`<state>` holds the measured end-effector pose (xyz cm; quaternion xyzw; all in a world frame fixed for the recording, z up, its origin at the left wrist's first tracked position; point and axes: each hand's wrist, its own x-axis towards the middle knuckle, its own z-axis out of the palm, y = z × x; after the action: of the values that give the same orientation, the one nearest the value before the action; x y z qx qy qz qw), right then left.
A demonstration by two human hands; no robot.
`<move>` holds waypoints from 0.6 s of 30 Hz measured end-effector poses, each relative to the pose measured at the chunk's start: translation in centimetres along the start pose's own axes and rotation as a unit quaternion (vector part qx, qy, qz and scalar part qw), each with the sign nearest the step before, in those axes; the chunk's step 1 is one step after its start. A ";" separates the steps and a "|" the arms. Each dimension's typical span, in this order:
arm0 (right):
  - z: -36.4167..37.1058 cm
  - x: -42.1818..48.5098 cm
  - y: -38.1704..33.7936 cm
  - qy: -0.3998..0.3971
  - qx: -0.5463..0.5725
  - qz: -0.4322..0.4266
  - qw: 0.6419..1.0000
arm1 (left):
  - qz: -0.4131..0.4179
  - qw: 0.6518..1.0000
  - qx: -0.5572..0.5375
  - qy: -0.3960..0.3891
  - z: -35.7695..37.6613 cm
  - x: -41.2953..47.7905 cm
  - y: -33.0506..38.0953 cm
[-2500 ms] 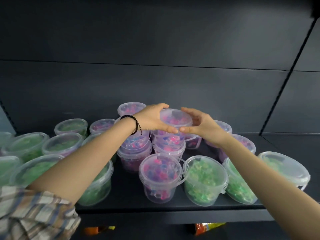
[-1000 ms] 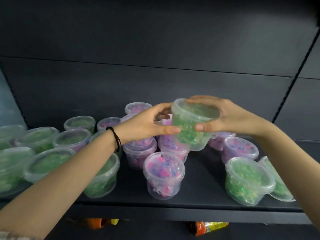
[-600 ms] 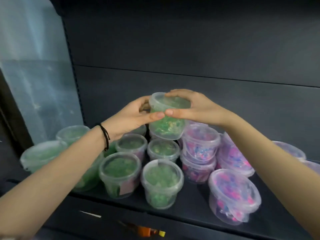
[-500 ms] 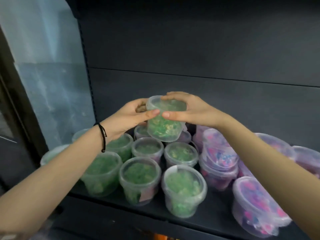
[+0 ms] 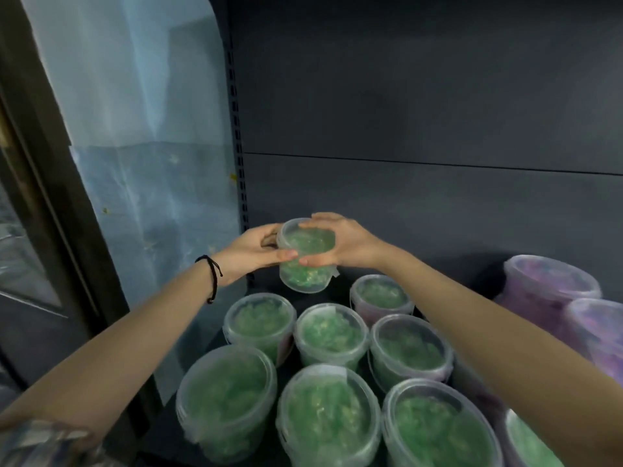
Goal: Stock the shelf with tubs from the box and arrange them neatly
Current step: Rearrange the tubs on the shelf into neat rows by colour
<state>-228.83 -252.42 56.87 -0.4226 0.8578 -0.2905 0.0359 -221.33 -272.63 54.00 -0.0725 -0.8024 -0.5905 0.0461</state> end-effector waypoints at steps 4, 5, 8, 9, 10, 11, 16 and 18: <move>2.9 2.7 1.4 -0.018 -0.011 0.038 0.999 | -0.022 0.999 0.004 -0.026 -1.6 1.7 -3.2; 3.5 3.2 1.8 -0.029 -0.014 0.046 0.998 | -0.031 0.999 0.004 -0.035 -1.9 1.9 -3.9; 5.4 4.5 2.6 -0.062 -0.006 0.066 0.996 | -0.060 0.997 0.005 -0.047 -2.5 2.3 -5.9; 6.0 4.8 2.8 -0.073 -0.002 0.071 0.995 | -0.069 0.996 0.006 -0.052 -2.8 2.3 -6.5; 6.6 5.0 3.0 -0.083 0.001 0.075 0.994 | -0.077 0.995 0.008 -0.057 -3.0 2.1 -7.0; 7.1 5.2 3.3 -0.093 0.002 0.078 0.993 | -0.085 0.994 0.008 -0.062 -3.0 1.9 -7.5; 8.8 5.4 4.2 -0.105 -0.009 0.085 0.991 | -0.113 0.993 0.006 -0.040 -2.5 0.9 -8.6; 8.8 5.2 4.4 -0.104 -0.008 0.096 0.990 | -0.111 0.993 0.007 -0.026 -2.4 0.3 -8.7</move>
<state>-232.56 -258.34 48.18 -0.3668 0.8880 -0.2337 0.1492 -223.18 -277.44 46.57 0.0021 -0.8104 -0.5846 -0.0401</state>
